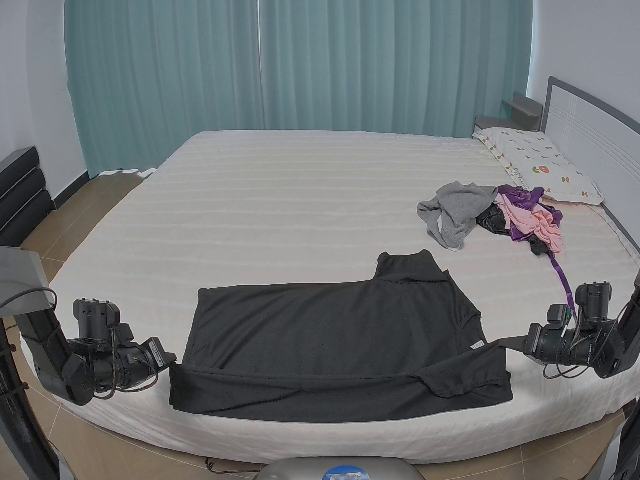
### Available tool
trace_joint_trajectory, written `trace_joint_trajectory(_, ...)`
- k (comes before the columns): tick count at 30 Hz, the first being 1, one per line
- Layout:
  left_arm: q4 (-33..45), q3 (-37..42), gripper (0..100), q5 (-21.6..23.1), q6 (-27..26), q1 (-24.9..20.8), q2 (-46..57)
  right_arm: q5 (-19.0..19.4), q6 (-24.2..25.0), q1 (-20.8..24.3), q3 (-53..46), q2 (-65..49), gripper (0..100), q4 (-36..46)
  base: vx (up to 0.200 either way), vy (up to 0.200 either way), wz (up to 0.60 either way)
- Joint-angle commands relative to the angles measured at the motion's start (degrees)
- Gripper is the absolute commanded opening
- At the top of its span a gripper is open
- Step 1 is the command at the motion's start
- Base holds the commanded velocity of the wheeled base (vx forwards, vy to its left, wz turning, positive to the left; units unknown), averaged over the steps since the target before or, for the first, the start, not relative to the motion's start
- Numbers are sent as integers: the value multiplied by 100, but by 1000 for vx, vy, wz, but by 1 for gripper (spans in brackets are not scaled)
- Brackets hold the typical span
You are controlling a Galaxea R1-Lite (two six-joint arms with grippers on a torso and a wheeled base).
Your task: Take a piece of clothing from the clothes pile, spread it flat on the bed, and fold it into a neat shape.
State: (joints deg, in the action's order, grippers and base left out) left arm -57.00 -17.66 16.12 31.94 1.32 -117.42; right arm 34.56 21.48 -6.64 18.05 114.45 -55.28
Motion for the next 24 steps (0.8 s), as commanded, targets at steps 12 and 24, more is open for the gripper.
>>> trace_joint_trajectory(12,-4,-554,0,-3,102,35,-554,-134,84,119,726,825,0,-35,0,0,0)
trace_joint_trajectory(24,-4,-914,0,-56,120,35,-1090,-125,392,172,1069,1203,0,-70,0,0,0)
